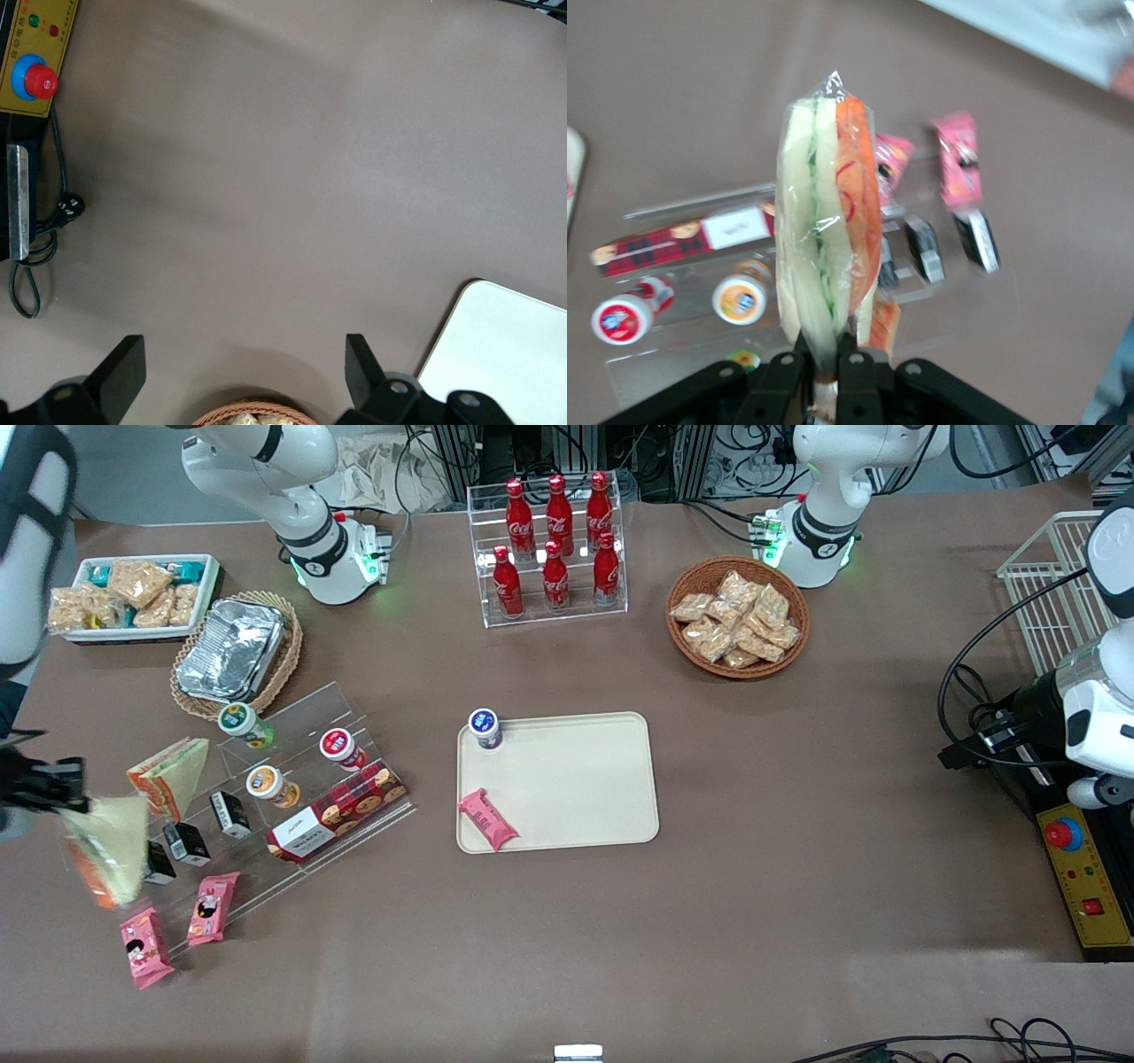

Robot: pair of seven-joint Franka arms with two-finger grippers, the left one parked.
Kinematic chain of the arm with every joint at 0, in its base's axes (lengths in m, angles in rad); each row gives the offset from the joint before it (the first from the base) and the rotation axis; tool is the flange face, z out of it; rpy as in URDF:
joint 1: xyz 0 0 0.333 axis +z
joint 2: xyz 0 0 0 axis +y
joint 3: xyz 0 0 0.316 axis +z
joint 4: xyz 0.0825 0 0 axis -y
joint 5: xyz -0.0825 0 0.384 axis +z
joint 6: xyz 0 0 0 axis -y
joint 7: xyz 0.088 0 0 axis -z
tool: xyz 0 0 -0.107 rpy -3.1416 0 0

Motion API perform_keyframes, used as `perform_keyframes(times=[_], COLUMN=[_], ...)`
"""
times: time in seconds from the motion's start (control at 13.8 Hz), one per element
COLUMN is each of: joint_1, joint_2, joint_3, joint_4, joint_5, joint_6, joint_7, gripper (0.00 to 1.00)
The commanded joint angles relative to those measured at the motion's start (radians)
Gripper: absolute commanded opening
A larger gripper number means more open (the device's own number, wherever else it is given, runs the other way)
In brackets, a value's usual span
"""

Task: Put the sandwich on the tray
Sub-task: 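Carry the sandwich over to the cream tray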

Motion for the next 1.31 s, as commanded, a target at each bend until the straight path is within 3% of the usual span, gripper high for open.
perform_keyframes(times=[0.0,0.51,1.02,1.24], joint_1=[0.135,0.408,0.606,0.675], joint_2=[0.005,0.103,0.300,0.333], joint_3=[-0.007,-0.010,-0.010,-0.015], joint_4=[0.016,-0.001,-0.033,-0.059], joint_5=[0.001,0.006,0.007,-0.010], joint_6=[0.042,0.229,0.495,0.518], joint_7=[-0.113,-0.340,-0.345,-0.366], gripper=[0.00,0.00,0.00,0.00])
